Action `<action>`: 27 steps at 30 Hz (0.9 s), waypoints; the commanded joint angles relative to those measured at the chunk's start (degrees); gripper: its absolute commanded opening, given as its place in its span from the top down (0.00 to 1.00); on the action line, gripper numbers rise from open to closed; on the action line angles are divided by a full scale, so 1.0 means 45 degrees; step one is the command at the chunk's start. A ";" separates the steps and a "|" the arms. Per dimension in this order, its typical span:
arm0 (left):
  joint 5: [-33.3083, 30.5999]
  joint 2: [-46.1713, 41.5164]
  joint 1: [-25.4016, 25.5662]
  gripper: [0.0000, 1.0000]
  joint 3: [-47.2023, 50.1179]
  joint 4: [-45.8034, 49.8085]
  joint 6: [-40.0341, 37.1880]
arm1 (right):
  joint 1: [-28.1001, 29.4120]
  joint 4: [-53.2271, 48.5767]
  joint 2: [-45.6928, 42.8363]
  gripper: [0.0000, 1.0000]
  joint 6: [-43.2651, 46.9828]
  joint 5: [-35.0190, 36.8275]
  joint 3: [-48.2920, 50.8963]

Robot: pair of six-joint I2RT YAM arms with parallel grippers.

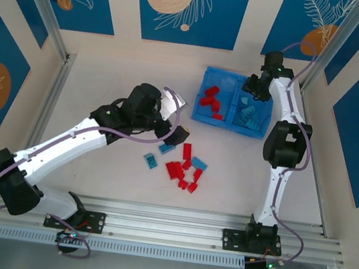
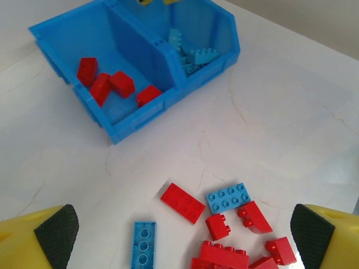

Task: Sort the legos into containers by color

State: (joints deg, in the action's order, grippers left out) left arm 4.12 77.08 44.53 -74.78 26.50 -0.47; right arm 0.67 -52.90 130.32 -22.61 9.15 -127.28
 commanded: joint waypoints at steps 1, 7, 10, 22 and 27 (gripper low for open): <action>-0.1185 -0.0385 0.0114 0.00 -0.0049 0.0505 0.1393 | -0.0050 -0.0860 -0.0561 0.48 0.0020 -0.0491 -0.0619; -0.2632 0.0343 0.0034 0.00 -0.0449 0.2236 0.3489 | 0.0203 0.0263 -0.3320 0.48 -0.0455 -0.1998 0.3281; -0.2727 0.0910 -0.0084 0.00 -0.0604 0.3134 0.3466 | 0.0483 0.0808 -0.5288 0.47 -0.0464 -0.2272 0.5677; -0.2009 0.6249 -0.0646 0.04 -0.2959 0.6609 0.2522 | 0.3633 0.1864 -1.4203 0.28 -0.0732 -0.3714 1.4396; -0.2139 0.8330 -0.0696 0.06 -0.4398 0.6617 0.1949 | 0.4723 0.1819 -1.6255 0.09 -0.1737 -0.2920 1.5842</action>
State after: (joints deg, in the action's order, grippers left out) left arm -5.65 111.70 42.11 -90.45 53.28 10.41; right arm 20.80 -45.01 60.23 -27.53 -6.13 -58.08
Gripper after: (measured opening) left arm 0.945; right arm 0.890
